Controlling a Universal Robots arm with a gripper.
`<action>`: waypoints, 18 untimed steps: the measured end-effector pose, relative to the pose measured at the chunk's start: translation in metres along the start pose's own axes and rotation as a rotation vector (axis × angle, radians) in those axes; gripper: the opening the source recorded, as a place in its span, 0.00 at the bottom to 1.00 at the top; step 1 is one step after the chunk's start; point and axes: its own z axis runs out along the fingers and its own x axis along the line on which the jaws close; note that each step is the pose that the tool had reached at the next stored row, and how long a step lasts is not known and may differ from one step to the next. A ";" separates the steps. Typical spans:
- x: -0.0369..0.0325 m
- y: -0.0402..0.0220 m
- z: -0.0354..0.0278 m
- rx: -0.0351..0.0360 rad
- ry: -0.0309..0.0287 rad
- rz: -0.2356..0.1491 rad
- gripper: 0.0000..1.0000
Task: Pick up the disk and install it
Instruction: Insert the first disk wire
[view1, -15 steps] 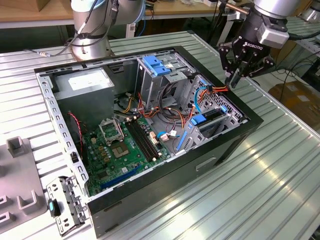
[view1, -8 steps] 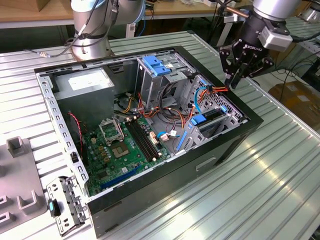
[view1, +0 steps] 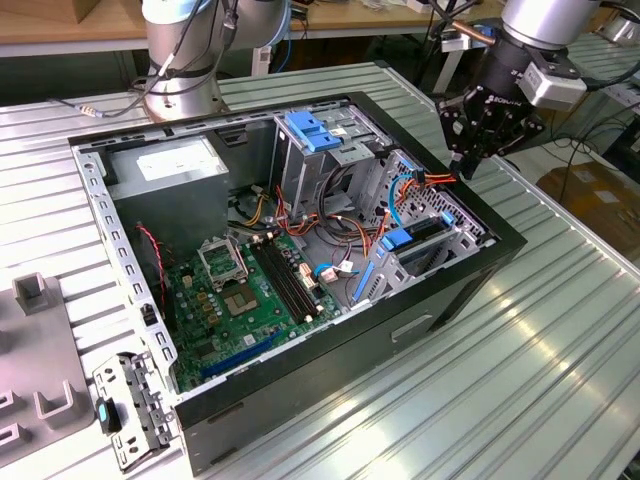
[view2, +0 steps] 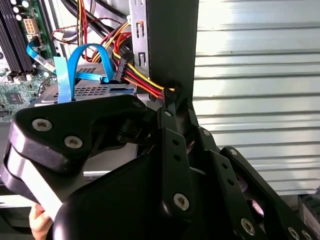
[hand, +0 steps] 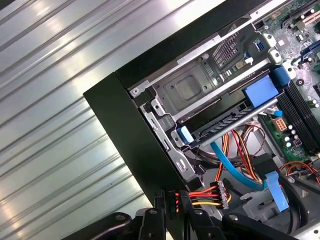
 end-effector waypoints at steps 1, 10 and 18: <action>0.0000 0.0000 0.0002 0.0001 0.0003 -0.001 0.25; -0.0004 0.0001 0.0052 0.0042 -0.0014 -0.007 0.25; -0.0001 0.0000 -0.0013 0.0044 -0.0015 -0.007 0.16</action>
